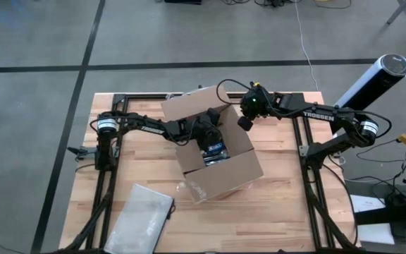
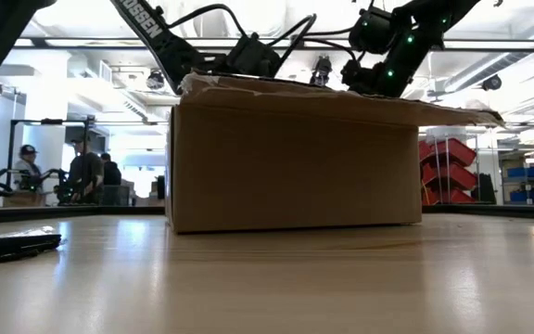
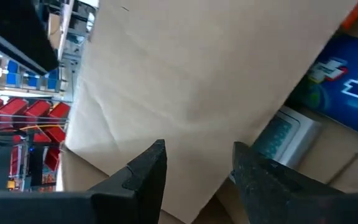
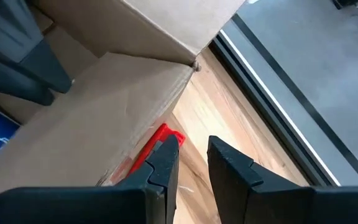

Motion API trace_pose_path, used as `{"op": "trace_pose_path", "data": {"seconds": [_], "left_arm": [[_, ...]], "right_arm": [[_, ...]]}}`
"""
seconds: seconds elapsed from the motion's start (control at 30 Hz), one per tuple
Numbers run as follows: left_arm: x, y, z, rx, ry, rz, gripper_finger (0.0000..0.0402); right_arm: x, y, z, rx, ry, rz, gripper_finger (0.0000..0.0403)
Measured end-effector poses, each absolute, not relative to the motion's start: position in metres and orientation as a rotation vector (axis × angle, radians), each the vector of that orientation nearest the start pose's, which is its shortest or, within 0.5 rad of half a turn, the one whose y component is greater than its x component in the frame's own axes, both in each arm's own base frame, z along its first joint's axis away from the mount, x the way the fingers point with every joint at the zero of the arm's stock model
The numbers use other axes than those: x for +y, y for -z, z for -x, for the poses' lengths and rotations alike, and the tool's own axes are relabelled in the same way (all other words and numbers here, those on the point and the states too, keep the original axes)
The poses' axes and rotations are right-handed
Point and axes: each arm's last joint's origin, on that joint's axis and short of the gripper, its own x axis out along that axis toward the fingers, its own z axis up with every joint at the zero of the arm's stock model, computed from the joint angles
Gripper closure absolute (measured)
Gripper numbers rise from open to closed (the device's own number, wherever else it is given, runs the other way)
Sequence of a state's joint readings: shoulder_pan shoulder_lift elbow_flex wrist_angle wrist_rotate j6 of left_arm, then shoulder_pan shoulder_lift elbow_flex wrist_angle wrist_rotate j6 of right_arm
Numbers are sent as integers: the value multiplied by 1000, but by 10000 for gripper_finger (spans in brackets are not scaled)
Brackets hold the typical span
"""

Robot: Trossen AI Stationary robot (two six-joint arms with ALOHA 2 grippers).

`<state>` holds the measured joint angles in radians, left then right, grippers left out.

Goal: Unpack boxes

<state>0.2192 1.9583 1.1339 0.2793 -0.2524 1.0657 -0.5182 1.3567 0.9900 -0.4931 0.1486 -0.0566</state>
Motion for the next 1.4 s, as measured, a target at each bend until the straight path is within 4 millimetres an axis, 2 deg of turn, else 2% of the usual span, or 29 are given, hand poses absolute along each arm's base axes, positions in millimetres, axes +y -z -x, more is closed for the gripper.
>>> {"op": "trace_pose_path", "data": {"seconds": [0.47, 0.77, 0.97, 1.3, 1.4], "left_arm": [[97, -148, -396, 843, -77, -1059, 225], [100, -160, -403, 713, -172, -1069, 217], [102, -167, -406, 677, -257, -1092, 225], [100, -155, -400, 800, -162, -1107, 221], [100, -156, -401, 779, -148, -1103, 215]], "right_arm": [[-141, -256, -238, 881, 597, -104, 314], [-141, -256, -239, 879, 598, -105, 323], [-141, -256, -238, 880, 598, -107, 313], [-143, -254, -235, 892, 650, -137, 301], [-147, -249, -230, 920, 671, -155, 301]]}}
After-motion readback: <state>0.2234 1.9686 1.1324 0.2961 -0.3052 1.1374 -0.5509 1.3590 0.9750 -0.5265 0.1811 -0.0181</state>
